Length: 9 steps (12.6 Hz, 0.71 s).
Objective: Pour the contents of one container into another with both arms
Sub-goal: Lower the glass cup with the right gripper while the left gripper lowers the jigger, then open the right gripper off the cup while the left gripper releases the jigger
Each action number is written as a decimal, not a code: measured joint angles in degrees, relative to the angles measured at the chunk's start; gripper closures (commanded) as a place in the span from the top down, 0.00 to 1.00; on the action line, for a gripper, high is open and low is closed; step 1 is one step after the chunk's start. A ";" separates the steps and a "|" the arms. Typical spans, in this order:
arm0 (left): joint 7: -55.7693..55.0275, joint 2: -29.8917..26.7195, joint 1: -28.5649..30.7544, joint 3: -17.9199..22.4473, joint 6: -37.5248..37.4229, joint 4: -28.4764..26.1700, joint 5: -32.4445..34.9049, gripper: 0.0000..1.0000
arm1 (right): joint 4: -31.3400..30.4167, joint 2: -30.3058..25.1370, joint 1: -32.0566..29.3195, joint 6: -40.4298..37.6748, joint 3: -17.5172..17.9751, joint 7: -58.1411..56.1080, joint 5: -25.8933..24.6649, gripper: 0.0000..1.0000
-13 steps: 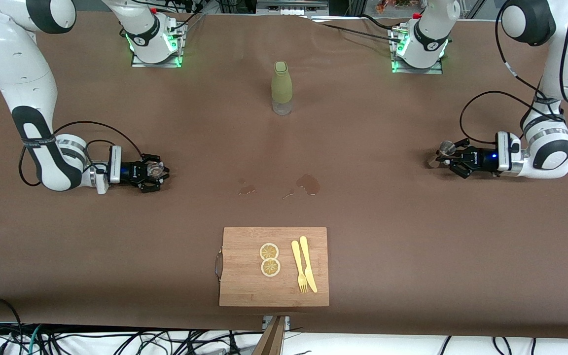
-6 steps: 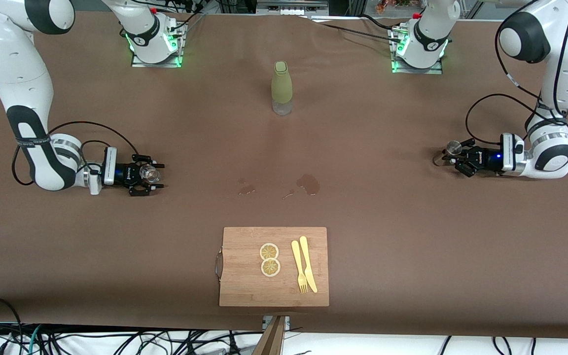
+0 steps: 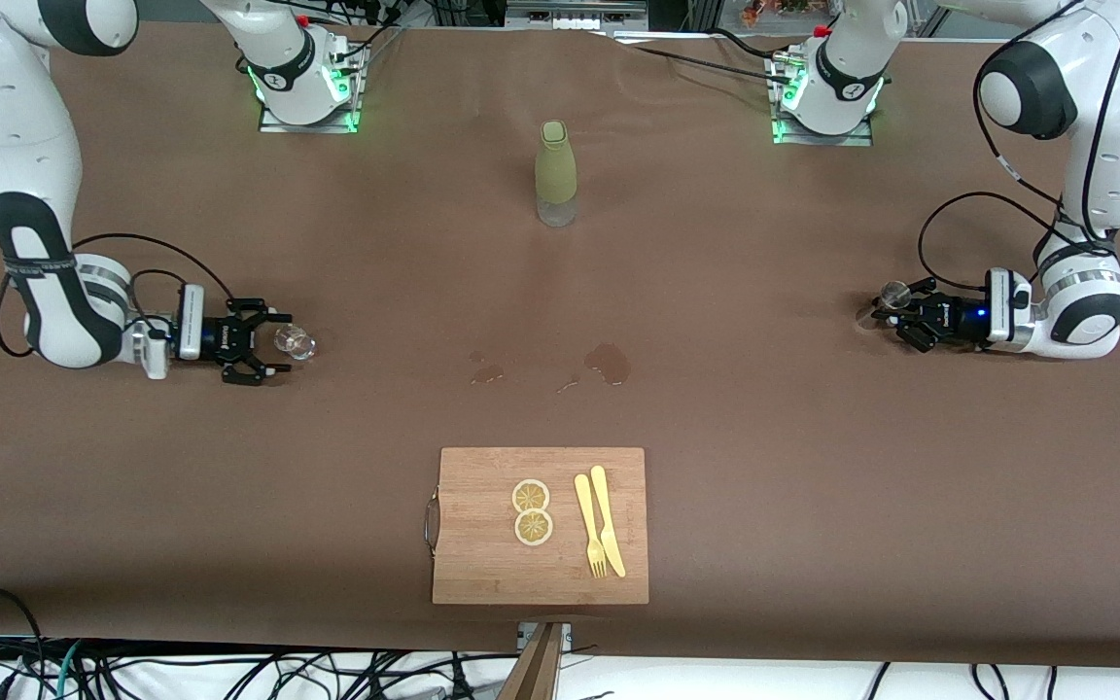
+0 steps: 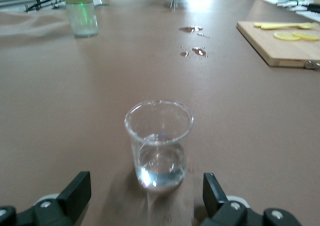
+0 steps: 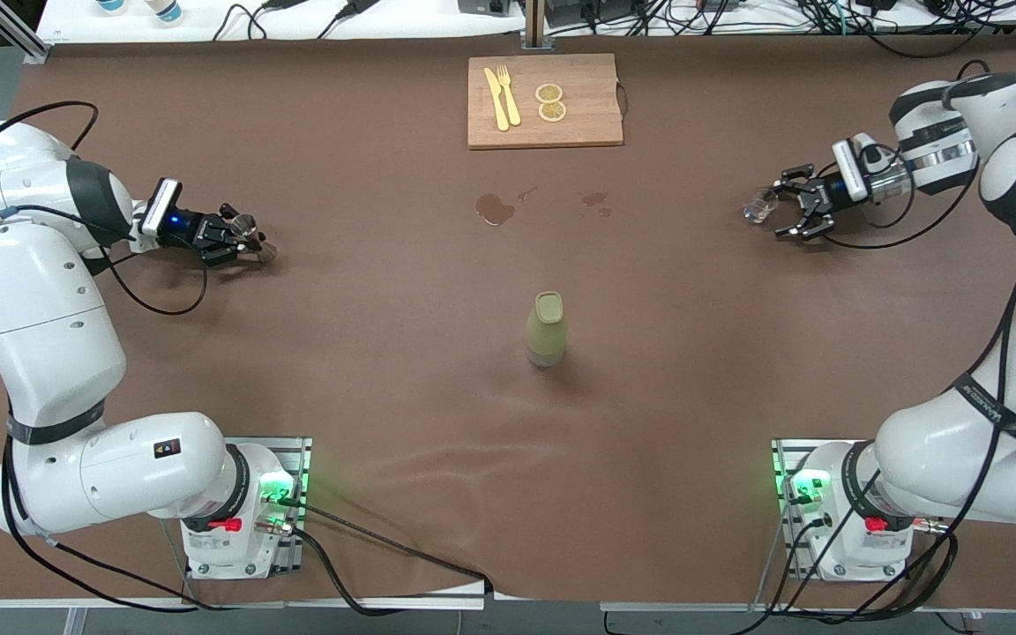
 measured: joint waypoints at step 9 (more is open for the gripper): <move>-5.56 1.20 -0.09 4.29 0.29 6.35 3.52 1.00 | -4.15 -18.12 -0.11 3.39 -1.81 34.58 -17.14 0.99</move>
